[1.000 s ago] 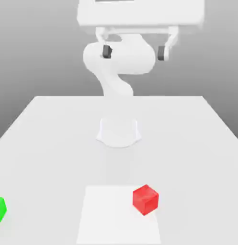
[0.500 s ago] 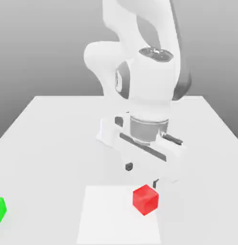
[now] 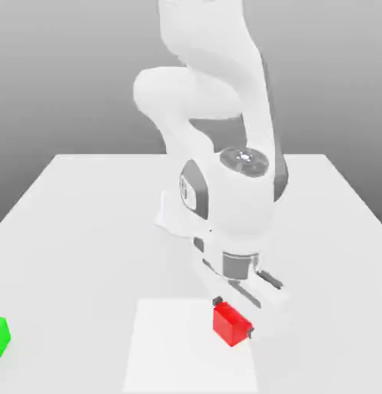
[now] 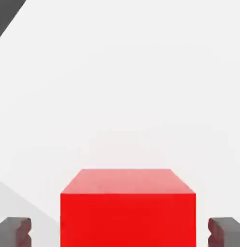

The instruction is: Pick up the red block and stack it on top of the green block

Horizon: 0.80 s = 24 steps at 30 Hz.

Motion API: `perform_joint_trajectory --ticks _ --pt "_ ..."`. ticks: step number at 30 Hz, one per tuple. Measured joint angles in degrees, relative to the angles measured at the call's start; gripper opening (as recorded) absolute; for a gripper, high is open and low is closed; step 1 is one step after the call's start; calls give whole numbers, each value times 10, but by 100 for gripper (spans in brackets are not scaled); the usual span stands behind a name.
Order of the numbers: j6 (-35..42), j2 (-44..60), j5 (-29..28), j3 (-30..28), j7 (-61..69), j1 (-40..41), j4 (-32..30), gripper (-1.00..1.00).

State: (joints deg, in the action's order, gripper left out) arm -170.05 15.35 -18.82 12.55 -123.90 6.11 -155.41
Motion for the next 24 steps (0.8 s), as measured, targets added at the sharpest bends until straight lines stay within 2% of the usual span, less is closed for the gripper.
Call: perform_joint_trajectory --ticks 5,11,17,19,24 --pt "-2 1 -1 -1 -1 -1 0 -100" --pt "45 -63 87 62 63 41 -9 -100" --pt "96 -127 162 83 119 44 -23 -100" --pt "115 -129 178 68 131 76 -5 -100" --pt "167 -94 194 3 140 182 87 -100"
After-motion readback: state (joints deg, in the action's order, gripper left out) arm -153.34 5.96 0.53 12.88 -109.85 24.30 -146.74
